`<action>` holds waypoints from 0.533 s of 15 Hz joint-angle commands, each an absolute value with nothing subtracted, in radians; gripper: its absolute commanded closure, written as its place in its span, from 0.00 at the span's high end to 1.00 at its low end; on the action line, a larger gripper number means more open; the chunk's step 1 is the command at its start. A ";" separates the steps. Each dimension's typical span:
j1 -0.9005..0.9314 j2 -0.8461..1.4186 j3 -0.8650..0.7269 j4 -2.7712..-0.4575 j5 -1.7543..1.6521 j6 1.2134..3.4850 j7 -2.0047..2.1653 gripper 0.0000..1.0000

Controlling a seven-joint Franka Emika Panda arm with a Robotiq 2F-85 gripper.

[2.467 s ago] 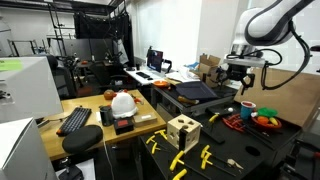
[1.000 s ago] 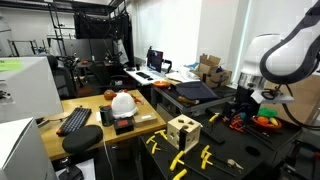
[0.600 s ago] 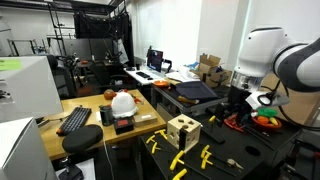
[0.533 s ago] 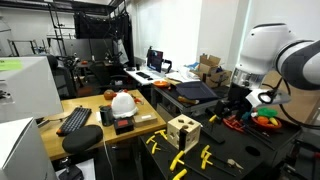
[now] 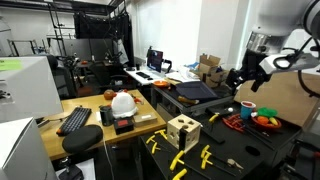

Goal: Put one yellow handle in the wooden box and then on the black stand

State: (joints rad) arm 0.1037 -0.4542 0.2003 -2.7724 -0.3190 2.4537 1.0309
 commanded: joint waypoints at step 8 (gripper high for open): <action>0.045 -0.865 0.201 -2.773 -0.281 2.019 0.846 1.00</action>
